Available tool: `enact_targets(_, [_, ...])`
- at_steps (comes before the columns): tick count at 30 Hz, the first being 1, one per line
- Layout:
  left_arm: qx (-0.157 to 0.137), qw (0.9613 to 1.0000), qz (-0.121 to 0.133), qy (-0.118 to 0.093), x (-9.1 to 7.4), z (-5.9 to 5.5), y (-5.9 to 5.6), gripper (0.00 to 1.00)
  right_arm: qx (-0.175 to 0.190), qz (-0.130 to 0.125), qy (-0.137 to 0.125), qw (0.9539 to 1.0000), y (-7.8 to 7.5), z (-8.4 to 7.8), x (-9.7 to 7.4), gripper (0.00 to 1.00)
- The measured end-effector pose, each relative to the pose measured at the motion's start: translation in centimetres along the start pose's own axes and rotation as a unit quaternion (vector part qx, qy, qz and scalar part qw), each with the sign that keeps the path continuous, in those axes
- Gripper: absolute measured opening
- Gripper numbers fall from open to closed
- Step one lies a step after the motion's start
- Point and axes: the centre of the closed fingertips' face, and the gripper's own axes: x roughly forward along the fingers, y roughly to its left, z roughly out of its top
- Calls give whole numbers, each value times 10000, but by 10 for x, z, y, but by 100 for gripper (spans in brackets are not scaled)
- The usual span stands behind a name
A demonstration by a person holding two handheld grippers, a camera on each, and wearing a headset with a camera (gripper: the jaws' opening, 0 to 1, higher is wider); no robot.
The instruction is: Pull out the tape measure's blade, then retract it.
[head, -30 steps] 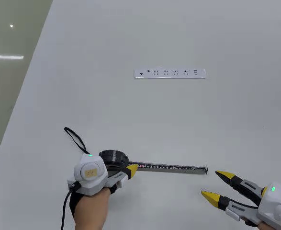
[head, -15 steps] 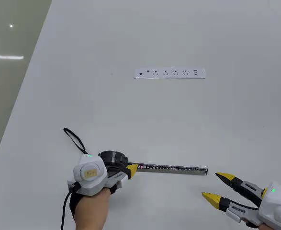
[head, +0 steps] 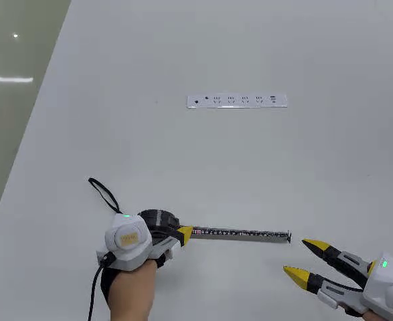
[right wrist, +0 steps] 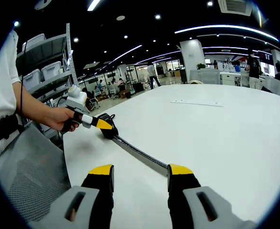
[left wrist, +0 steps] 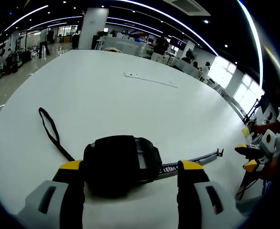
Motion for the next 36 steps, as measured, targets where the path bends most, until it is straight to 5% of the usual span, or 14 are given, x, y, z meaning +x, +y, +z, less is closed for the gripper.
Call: enact_targets(36, [-448,9960,767,16,6,0,12,71,116,-90,-76,9999,-13,-4,-4,43])
